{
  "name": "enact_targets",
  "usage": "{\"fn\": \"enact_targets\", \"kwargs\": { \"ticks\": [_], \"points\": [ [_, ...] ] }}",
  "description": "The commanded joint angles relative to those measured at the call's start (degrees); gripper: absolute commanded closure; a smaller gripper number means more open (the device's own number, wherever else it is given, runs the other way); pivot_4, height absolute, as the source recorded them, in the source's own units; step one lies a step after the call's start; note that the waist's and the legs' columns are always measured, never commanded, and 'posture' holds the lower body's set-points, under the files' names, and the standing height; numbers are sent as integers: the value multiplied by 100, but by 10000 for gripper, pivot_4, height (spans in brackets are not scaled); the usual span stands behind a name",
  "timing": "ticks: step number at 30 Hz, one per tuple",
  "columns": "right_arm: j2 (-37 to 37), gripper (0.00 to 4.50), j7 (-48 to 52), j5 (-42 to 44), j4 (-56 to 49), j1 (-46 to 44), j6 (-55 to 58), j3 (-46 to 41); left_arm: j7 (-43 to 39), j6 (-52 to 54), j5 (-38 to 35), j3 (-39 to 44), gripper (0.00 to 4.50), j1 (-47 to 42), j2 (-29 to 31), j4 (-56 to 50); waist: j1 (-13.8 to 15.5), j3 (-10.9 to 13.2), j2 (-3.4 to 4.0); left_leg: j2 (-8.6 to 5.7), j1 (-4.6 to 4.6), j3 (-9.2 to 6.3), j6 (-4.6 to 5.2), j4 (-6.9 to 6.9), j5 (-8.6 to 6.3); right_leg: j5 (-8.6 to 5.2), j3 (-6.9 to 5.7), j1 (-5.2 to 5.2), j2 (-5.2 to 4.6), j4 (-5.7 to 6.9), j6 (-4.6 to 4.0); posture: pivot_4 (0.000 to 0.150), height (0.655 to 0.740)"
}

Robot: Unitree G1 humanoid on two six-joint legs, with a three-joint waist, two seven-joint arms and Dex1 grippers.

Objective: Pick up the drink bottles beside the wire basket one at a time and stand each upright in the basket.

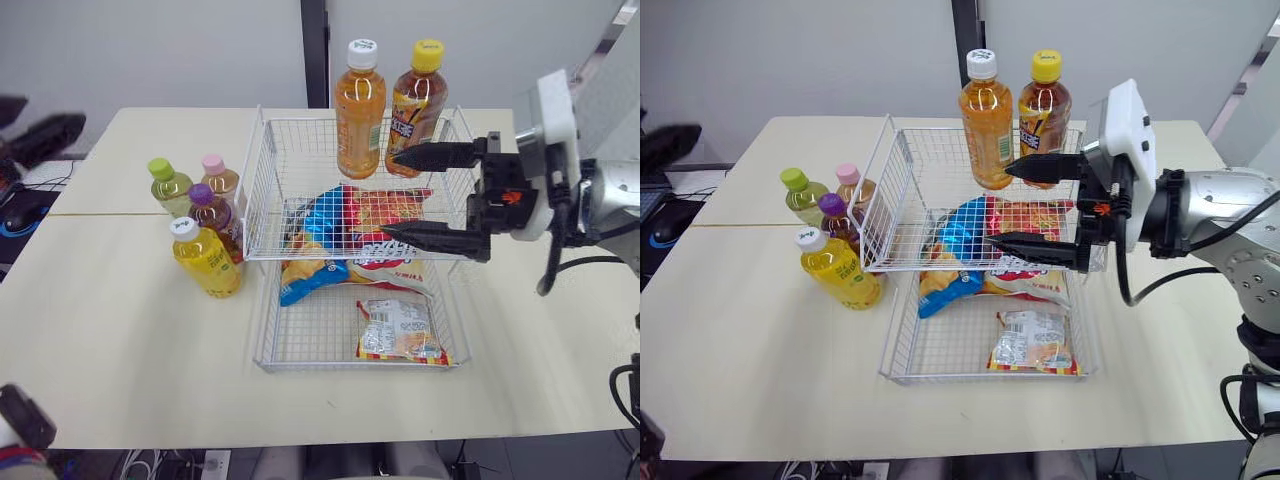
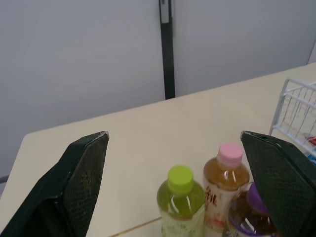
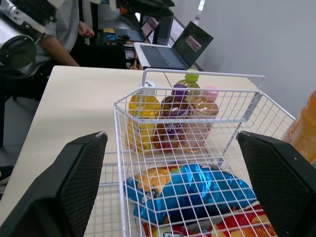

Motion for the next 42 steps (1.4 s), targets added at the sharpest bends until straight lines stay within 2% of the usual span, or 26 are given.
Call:
{"fn": "enact_targets", "kwargs": {
  "ticks": [1, 6, 10, 24, 37, 42],
  "points": [
    [28, 0, -45, -35, -35, -167, 76, -66, 101, -454, -71, 482, 511, 308, 10, -13, 35, 0, -1, 0, 1, 0, 0, 0, 0, 0, 0, 0, 0, -1, 0, 1500, 7400],
    [40, 0, -47, -53, -35, -100, 137, -143, 192, -1073, -101, 583, 511, 962, -316, 74, 100, -1, 0, -1, 6, 5, 0, -4, -1, 1, 4, 2, -4, -2, -1, 1500, 7400],
    [63, 0, 24, -21, -48, -84, 115, -161, 333, -1496, -53, 74, 511, 971, -594, 136, 124, -3, -5, 0, 6, -4, 0, -3, -1, 5, 4, 4, -5, -2, -8, 1500, 7400],
    [49, 0, 237, 120, -111, -71, 191, -246, 1546, -2413, 357, -1507, 511, -415, -1492, 1146, 78, -4, -7, 1, 7, 5, 0, -4, -1, 7, -6, 2, 0, 0, -9, 1500, 7400],
    [102, 0, 296, 165, -120, -145, 267, -233, 1715, -2796, 864, -2409, 511, -1539, -1594, 2521, 83, -5, -8, -2, 6, 6, 0, -3, 0, 7, -7, 2, 0, -1, -9, 1500, 7400],
    [132, 0, 275, 224, -134, -170, 301, -245, 1643, -2771, 925, -2557, 511, -1651, -1609, 2715, 74, -5, -8, -2, 6, 6, 0, -3, 0, 7, -7, 1, 0, -1, -9, 1500, 7400]
  ]
}}
